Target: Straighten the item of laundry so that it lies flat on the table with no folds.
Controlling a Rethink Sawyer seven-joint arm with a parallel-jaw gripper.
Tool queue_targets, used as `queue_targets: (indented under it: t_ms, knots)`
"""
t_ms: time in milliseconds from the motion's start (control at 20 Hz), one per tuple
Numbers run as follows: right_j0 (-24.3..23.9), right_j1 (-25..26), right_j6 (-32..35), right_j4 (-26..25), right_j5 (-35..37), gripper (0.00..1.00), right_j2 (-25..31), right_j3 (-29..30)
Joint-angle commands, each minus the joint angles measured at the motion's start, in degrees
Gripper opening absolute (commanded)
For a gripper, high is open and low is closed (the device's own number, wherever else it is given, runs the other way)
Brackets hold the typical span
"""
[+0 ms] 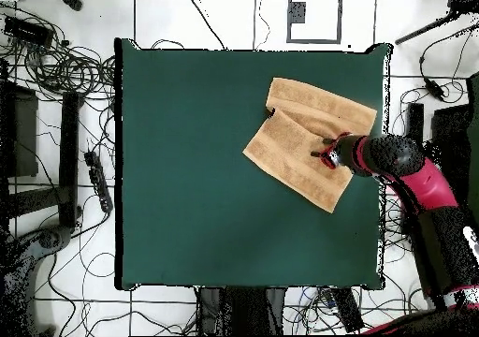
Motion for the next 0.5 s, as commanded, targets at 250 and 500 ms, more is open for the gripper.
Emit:
queue_targets:
  t_ms: [250, 500]
  knots:
    - [-4.3, -1.19, 19.4, 10.74, -7.7, 1.0, 1.58, 3.2]
    - [-8.97, -5.72, 18.74, 16.73, -6.96, 1.0, 4.4, 11.33]
